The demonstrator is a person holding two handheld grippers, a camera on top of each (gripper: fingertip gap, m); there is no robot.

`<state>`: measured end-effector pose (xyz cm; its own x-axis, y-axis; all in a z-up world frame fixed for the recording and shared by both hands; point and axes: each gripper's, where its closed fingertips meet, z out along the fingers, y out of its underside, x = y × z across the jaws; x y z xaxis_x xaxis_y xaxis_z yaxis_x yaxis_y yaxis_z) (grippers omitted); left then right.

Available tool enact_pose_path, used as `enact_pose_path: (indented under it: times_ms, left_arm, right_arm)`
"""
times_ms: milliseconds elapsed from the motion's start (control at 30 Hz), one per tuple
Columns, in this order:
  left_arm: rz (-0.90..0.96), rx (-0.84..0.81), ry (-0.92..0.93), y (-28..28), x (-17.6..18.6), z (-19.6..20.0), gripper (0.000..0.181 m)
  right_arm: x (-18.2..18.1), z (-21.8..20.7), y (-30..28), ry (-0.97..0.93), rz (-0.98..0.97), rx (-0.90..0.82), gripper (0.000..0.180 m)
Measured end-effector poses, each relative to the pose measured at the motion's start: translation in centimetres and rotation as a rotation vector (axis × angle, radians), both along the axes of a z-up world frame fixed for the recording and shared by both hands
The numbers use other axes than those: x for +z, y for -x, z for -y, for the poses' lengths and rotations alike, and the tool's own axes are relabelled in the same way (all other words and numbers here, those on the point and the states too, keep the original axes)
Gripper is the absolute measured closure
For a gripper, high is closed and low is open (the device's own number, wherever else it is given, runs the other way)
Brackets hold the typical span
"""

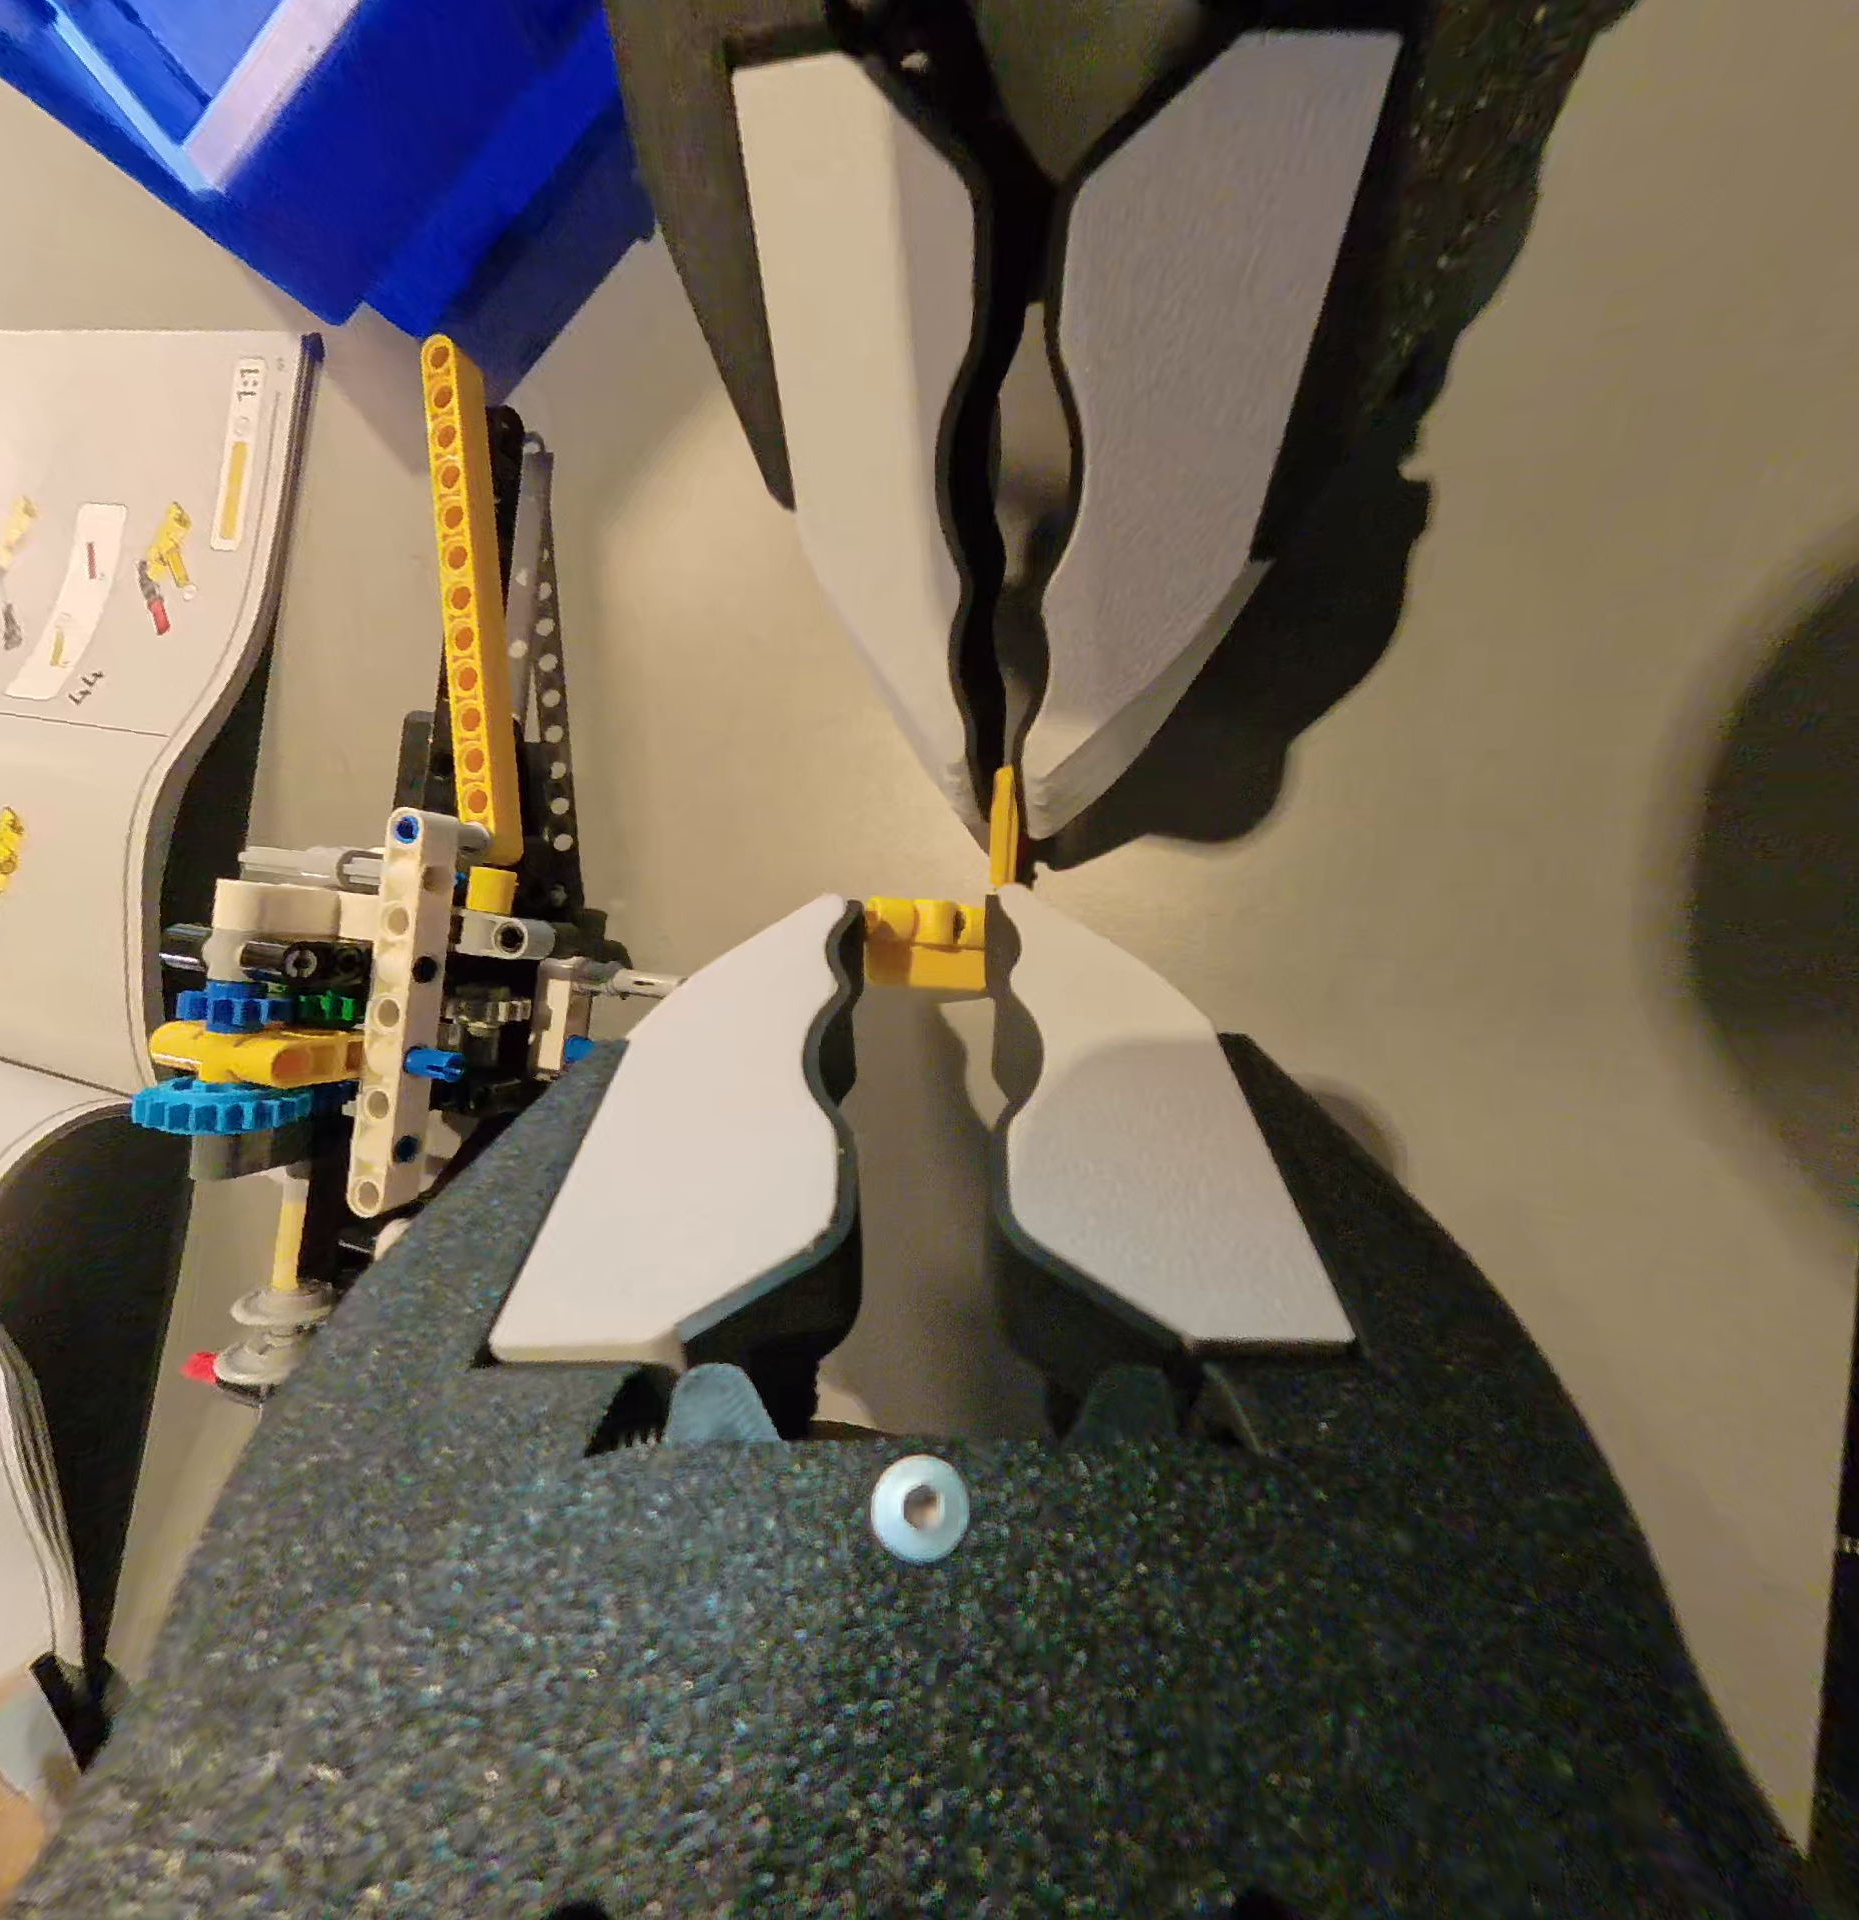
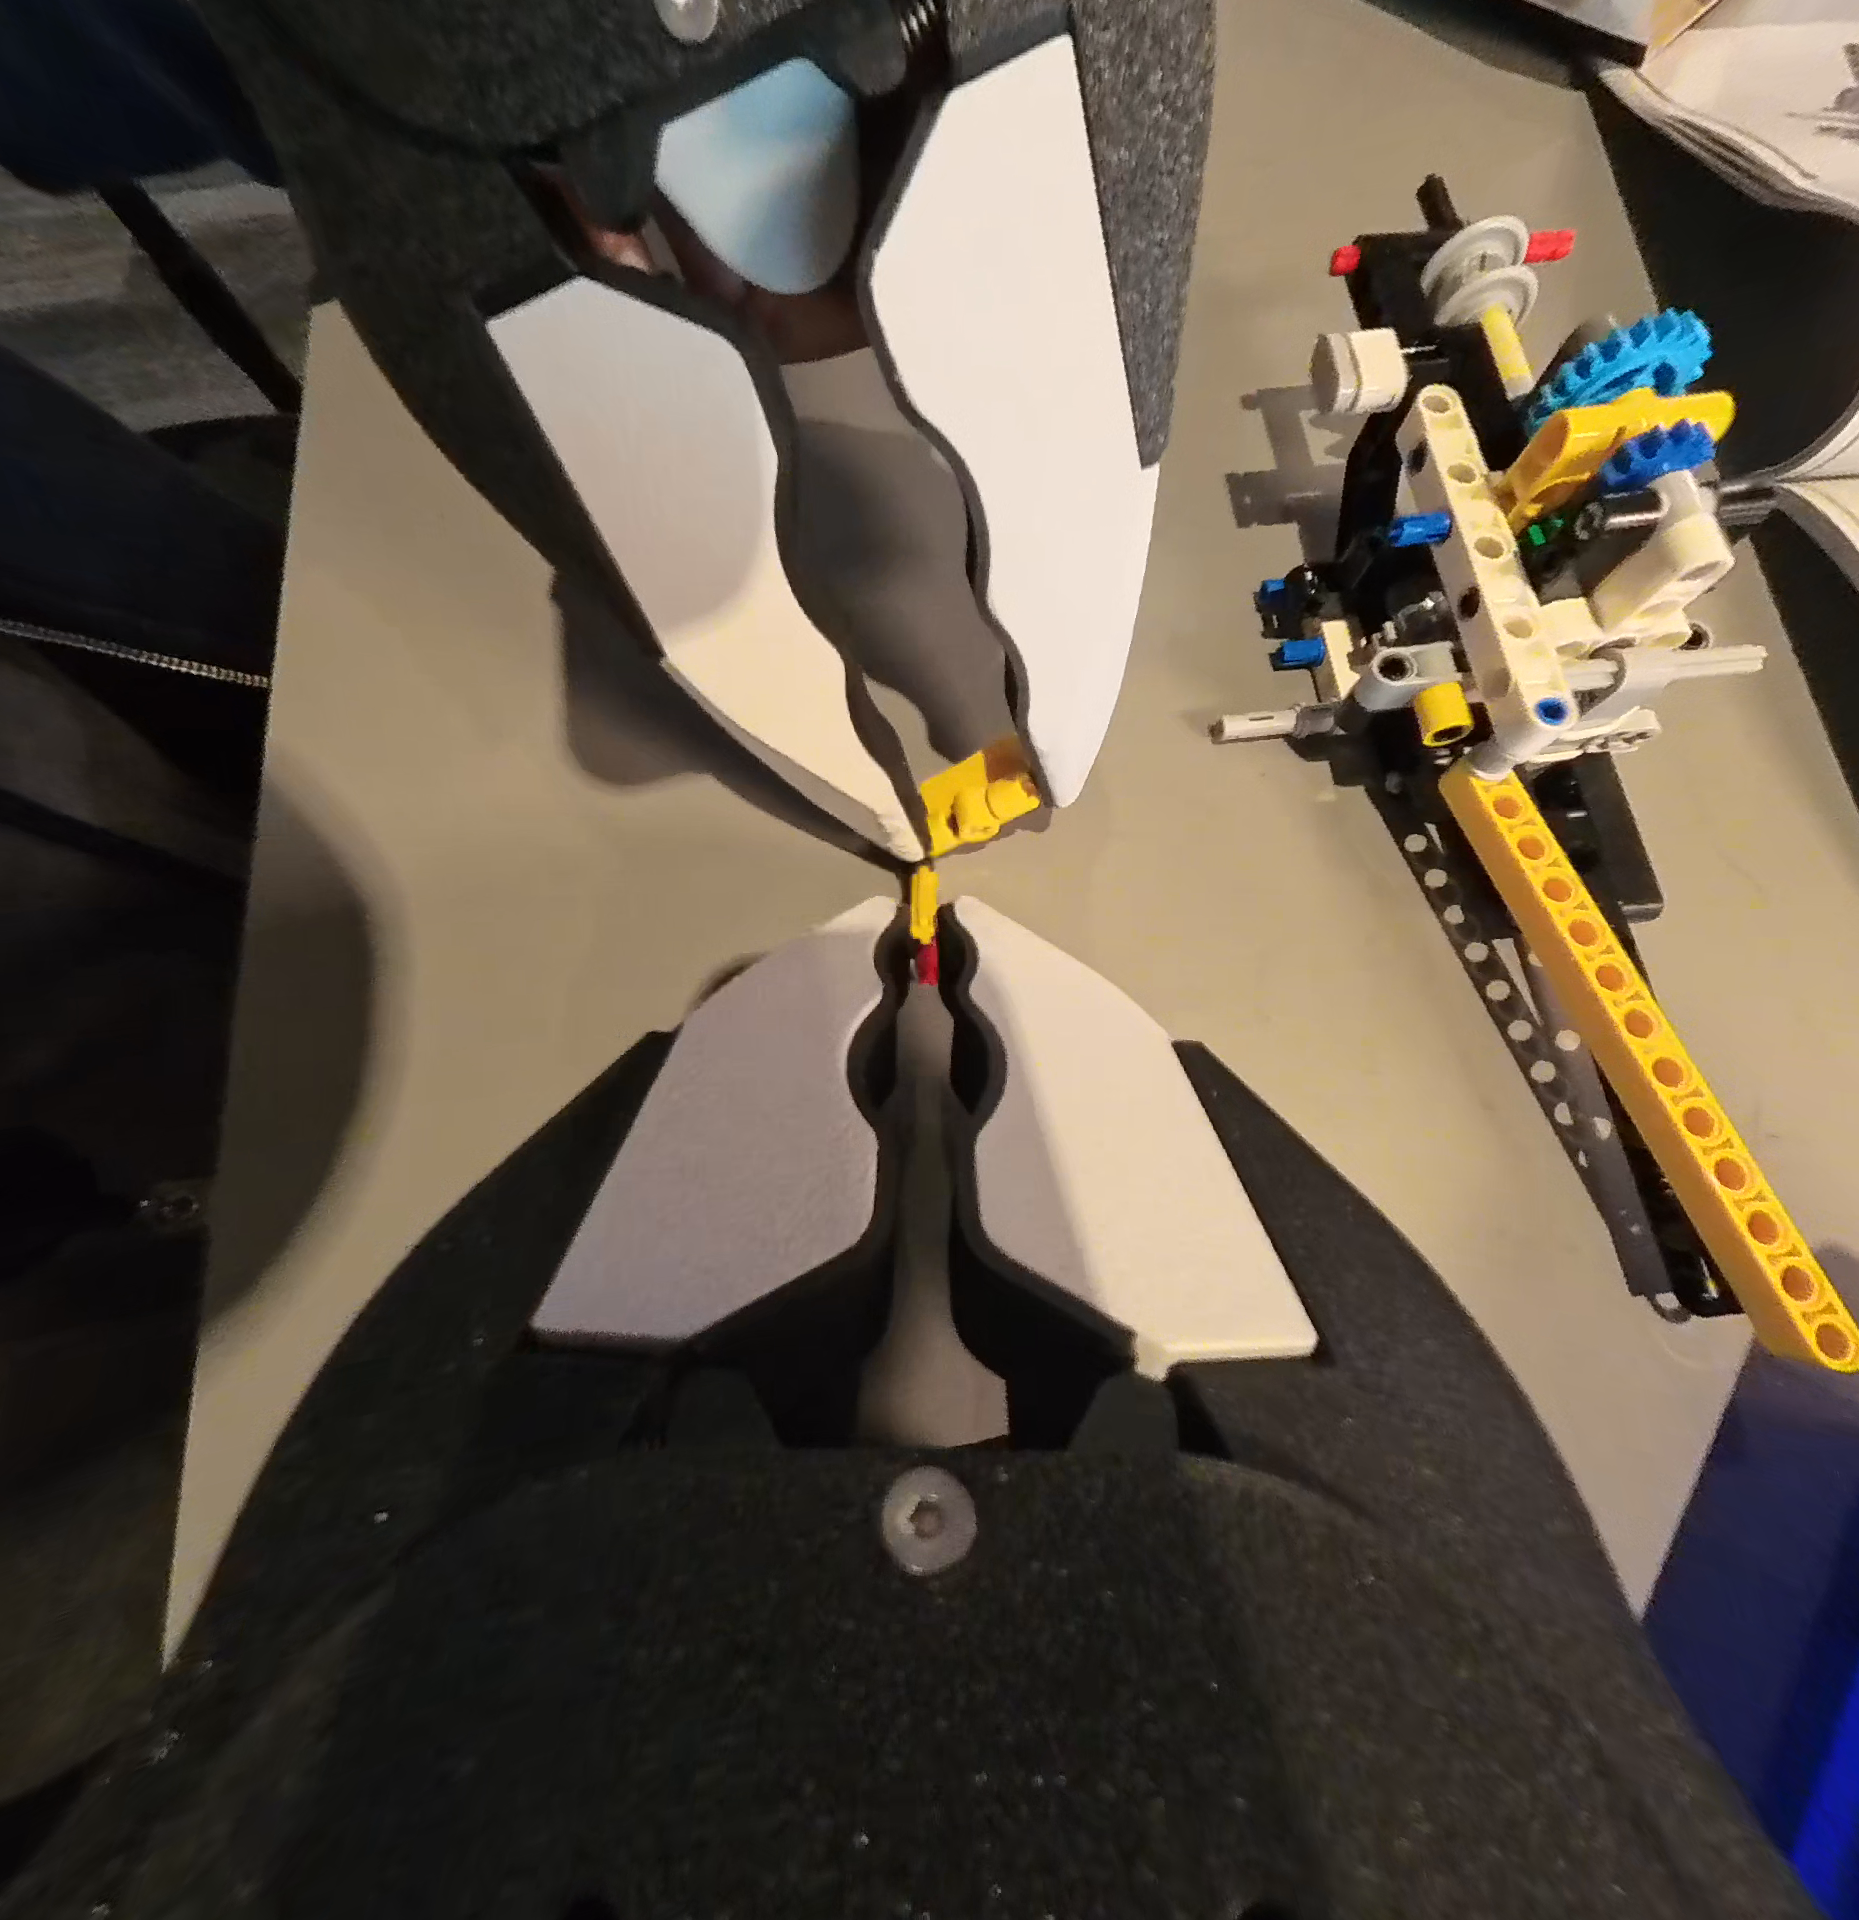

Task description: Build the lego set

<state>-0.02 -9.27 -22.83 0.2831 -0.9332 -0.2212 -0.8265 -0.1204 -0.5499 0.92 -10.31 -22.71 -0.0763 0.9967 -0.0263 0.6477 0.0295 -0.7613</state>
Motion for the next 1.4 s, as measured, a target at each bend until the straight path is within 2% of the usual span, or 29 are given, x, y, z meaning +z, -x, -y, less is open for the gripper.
enact_pose_path:
  times_ms: [467, 633, 867, 1067, 1233, 1400]
  left_arm:
    - [0.026, 0.005, 0.042, -0.1, -0.1, 0.6, 0.156]
    - [0.084, 0.012, 0.139, 0.5, 0.1, 1.0, 0.144]
    - [0.178, 0.009, 0.288, 0.7, -0.6, 1.0, 0.141]
    - [0.161, 0.003, 0.312, 0.3, -0.8, 1.2, 0.141]
    - [0.125, 0.018, 0.272, 0.4, -1.0, 1.1, 0.148]
    - [0.111, 0.03, 0.248, 0.3, -1.0, 1.2, 0.148]
  right_arm:
    - [-0.8, 0.5, -0.1, -0.04, 0.048, 0.031, 0.175]
    - [-0.7, 0.5, -0.1, -0.035, 0.046, 0.033, 0.175]
    - [-0.7, 0.5, -0.2, -0.031, 0.045, 0.031, 0.175]
    - [-0.7, 0.4, -0.2, -0.027, 0.045, 0.027, 0.175]
    - [-0.7, 0.4, -0.2, -0.027, 0.045, 0.026, 0.175]
    - [-0.7, 0.4, -0.2, -0.025, 0.044, 0.028, 0.175]
